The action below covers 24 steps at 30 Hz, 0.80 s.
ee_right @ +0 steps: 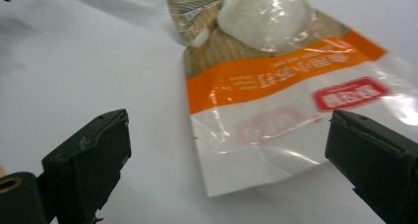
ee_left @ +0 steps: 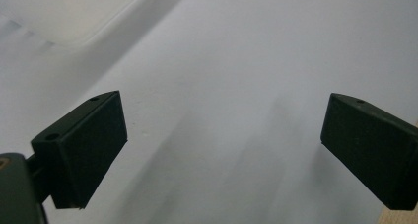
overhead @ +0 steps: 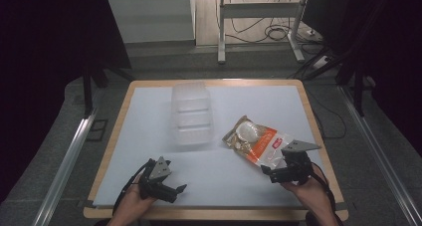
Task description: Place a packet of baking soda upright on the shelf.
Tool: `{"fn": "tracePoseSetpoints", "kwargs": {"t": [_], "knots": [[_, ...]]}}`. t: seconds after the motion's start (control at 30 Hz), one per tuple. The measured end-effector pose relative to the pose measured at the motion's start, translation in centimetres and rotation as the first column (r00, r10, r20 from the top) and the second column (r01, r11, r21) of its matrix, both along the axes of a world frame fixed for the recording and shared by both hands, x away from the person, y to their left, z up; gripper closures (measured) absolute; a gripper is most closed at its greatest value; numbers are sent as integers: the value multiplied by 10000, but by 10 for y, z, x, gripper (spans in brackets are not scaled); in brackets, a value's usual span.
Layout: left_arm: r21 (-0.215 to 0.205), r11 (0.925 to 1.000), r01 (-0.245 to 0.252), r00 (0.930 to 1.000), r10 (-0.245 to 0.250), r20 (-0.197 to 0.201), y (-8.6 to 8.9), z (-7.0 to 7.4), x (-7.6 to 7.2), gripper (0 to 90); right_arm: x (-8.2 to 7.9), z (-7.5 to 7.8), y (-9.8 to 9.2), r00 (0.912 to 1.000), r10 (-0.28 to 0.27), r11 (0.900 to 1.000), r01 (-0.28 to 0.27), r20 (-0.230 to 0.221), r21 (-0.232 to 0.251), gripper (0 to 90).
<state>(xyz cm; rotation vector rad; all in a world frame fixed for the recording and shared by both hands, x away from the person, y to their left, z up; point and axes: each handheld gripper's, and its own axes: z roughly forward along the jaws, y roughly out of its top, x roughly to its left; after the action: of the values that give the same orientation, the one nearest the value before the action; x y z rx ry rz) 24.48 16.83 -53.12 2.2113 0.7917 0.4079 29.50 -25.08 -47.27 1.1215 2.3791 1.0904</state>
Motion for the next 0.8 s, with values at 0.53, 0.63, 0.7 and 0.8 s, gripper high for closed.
{"fn": "tracePoseSetpoints", "kwargs": {"t": [0.53,0.63,0.7,0.8], "knots": [[-6,10000,15,10000,-15,8,0,0,1,38,11,2,30,9896,1288,9892,-1328,-648,-618,537],[23,10000,9,10000,-9,13,0,0,1,38,15,-1,40,9829,1678,9807,-1743,-762,-884,612],[11,10000,14,10000,-14,18,-1,0,1,38,17,-3,47,9780,1881,9757,-1966,-903,-967,654],[26,10000,18,10000,-18,21,-1,-1,1,38,19,-5,56,9716,2111,9696,-2220,-1074,-1031,712]]}}
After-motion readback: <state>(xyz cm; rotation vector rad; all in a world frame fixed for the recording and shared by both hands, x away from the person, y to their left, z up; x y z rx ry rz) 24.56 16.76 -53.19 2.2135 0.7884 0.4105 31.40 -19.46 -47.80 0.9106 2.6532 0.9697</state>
